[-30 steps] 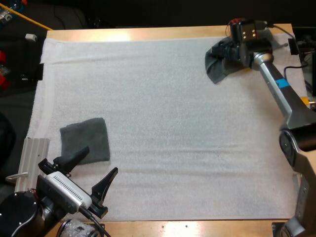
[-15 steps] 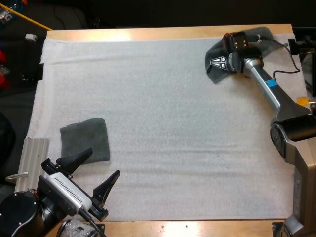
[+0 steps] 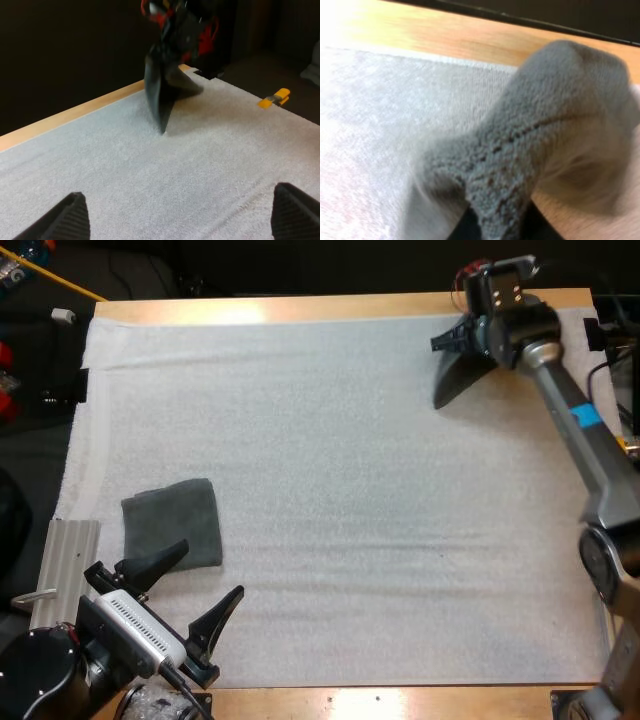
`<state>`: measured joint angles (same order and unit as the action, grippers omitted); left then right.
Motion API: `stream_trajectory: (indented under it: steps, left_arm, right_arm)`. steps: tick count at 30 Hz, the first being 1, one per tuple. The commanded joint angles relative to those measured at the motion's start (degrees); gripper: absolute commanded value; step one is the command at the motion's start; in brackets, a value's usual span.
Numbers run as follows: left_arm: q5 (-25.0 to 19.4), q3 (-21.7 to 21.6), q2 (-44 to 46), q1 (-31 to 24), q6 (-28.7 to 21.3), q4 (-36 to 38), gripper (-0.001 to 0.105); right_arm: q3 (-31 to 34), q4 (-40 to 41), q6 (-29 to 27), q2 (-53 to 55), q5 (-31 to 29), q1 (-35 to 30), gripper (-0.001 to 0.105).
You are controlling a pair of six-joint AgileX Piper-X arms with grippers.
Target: Pick towel from pile, fold and stack
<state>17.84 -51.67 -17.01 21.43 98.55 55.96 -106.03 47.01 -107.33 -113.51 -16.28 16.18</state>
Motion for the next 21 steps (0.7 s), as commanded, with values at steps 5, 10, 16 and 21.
stream_trajectory:
  steps: [5,10,16,21]
  left_arm:
    - [0.5,-0.4,-0.1,0.2,0.6,-0.7,0.071]
    - [0.5,-0.4,-0.1,0.2,0.6,-0.7,0.071]
    - [0.5,-0.4,-0.1,0.2,0.6,-0.7,0.071]
    - [0.5,-0.4,-0.1,0.2,0.6,-0.7,0.071]
  right_arm:
    - [-0.7,2.8,-0.9,9.0,-0.7,0.6,0.0]
    - [-0.7,8.0,-0.5,16.7,-0.7,3.1,0.0]
    - [-0.7,14.0,-0.5,23.6,-0.7,7.7,0.0]
    - [-0.7,20.9,-0.4,28.5,-0.7,11.9,0.0]
